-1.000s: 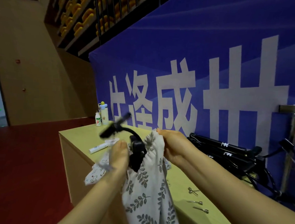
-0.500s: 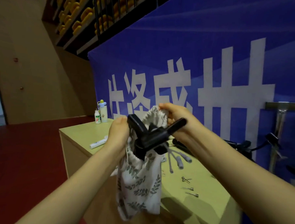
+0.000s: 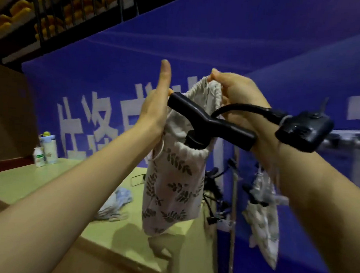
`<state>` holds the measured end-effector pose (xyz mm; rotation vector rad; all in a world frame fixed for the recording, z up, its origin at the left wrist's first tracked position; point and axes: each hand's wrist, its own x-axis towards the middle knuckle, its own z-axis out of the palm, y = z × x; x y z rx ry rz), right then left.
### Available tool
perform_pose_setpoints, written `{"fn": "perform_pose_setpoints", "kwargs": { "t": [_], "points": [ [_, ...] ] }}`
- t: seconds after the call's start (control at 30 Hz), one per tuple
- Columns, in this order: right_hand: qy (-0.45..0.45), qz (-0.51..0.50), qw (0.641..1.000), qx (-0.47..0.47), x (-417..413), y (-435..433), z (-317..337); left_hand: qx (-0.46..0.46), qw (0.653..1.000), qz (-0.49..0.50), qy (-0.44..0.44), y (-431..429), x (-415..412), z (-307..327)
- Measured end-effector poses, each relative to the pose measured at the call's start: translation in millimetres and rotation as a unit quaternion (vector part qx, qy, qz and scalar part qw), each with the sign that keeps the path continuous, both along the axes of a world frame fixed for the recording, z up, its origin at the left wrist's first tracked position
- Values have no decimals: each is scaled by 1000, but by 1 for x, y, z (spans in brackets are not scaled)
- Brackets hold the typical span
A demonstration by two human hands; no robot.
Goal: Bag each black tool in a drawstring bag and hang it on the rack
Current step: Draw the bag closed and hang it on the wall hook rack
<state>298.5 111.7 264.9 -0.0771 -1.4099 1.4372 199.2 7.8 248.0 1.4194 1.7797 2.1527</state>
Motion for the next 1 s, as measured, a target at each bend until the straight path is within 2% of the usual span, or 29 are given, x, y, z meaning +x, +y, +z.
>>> {"fn": "perform_pose_setpoints", "kwargs": {
  "t": [0.1,0.17,0.23,0.43,0.53,0.63,0.7,0.8,0.87,0.93,1.0],
  "points": [
    [-3,-123,991,52,46,20,1,-4,998,-64,4,39,31,1],
    [-18,-198,977,81,73,34,-1,-24,994,-104,-31,69,50,-3],
    [-69,-252,958,117,91,44,-4,-48,986,-140,-79,103,61,-15],
    [-203,-300,919,156,108,86,-28,-113,954,-176,-215,192,79,-67],
    [-253,-344,896,122,112,122,-42,-163,921,-209,-286,221,79,-90],
    [-280,-372,880,89,110,154,-55,-174,910,-215,-308,251,78,-108],
    [-273,-365,888,62,105,170,-64,-186,905,-218,-315,263,80,-117],
    [-207,-282,934,-76,92,201,-78,-198,904,-221,-306,290,74,-126],
    [-156,-252,945,-136,85,224,-86,-204,903,-215,-310,302,70,-127],
    [-150,-257,945,-137,82,239,-92,-205,900,-214,-320,321,64,-129],
    [-182,-282,937,-95,83,250,-96,-214,895,-217,-325,334,60,-130]
  ]
}}
